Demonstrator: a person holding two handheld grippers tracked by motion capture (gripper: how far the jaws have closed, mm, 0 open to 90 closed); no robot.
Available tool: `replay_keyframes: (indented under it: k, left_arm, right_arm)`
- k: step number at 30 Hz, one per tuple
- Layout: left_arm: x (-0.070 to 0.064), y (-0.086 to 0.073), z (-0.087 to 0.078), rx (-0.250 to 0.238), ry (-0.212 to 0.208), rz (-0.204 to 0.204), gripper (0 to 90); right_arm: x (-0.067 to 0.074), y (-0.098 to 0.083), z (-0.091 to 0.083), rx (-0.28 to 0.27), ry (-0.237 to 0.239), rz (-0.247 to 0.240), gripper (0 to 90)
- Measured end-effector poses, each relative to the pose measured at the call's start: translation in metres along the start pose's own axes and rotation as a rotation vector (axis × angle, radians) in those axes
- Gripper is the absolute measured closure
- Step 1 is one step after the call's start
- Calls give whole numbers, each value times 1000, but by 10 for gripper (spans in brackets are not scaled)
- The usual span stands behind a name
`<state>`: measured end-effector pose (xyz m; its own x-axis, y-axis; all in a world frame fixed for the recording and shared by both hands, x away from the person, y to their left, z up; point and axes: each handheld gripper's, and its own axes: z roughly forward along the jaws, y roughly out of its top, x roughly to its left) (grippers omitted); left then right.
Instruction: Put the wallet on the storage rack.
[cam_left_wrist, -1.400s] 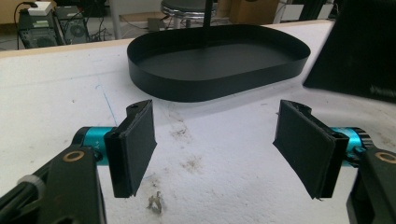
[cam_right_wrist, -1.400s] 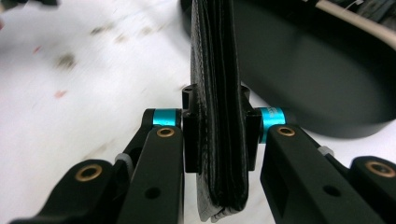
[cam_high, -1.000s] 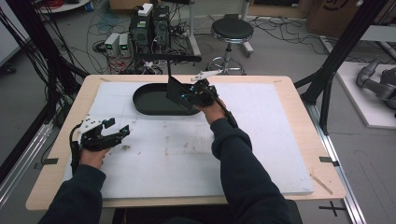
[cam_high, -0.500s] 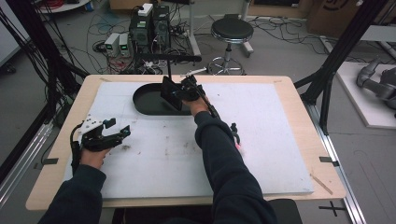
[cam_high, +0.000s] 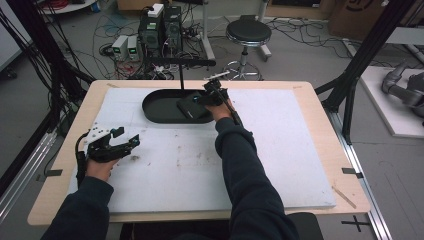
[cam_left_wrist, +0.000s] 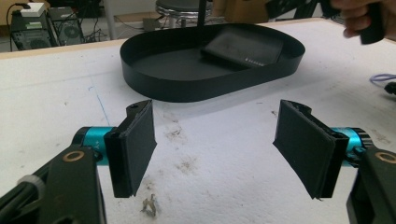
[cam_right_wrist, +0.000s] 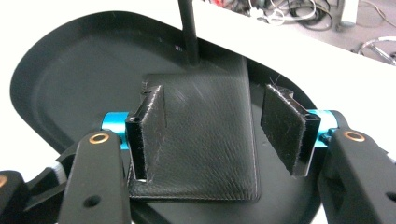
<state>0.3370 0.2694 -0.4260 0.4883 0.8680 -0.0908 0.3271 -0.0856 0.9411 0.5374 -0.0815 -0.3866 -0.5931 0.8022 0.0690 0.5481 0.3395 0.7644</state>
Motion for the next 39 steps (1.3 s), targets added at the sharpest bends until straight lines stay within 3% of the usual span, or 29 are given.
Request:
replay_keyframes:
  k: [3,6,9,10,11,13,14,15,16,18,20,21,22,25,26,28,30,39]
  left_arm:
    - [-1,0,0,4,0,5,287]
    - [-1,0,0,4,0,7,287]
    - [-1,0,0,3,0,4,286]
    - [-1,0,0,3,-1,3,287]
    - [-1,0,-1,2,-1,3,287]
    - [-1,0,-1,1,-2,5,287]
    - [-1,0,-1,2,-1,6,287]
    - [-1,0,-1,0,-1,2,287]
    - [-1,0,0,-1,0,1,286]
    - [0,0,0,-2,-1,-4,287]
    - [0,0,1,-4,0,-4,287]
    - [0,0,1,-4,0,-4,287]
    - [0,0,1,-5,0,-7,287]
    - [0,0,1,-3,-1,-7,287]
    - [0,0,1,-5,-2,-8,287]
    - [1,0,0,-4,-1,-10,287]
    - [0,0,0,-4,-1,-9,287]
    - [-3,0,4,6,-6,-1,287]
  right_arm:
    - [-4,1,-10,-14,-8,-3,411]
    - [-13,0,-34,-56,-10,2,380]
    - [-19,-2,-46,-45,-3,1,364]
    - [-26,-7,-61,-48,17,-20,361]
    - [-26,-7,-61,-48,17,-20,361]
    - [-34,-25,-89,-57,-3,-71,317]
    - [-34,-25,-89,-57,-3,-71,317]
    - [-37,-30,-95,-41,-6,-69,289]
    - [-43,-45,-112,-18,-14,-78,278]
    - [-44,-51,-118,-21,-13,-90,267]
    - [-43,-67,-138,58,-85,-127,216]
    - [-43,-67,-138,58,-85,-127,216]
    - [-39,-83,-155,1,-85,-200,216]
    - [-36,-95,-168,-14,-107,-235,215]
    - [-35,-106,-179,-47,-115,-228,215]
    - [-35,-112,-184,-62,-120,-218,216]
    - [-36,-129,-192,-85,-120,-192,216]
    - [-31,-155,-185,-71,-121,-156,216]
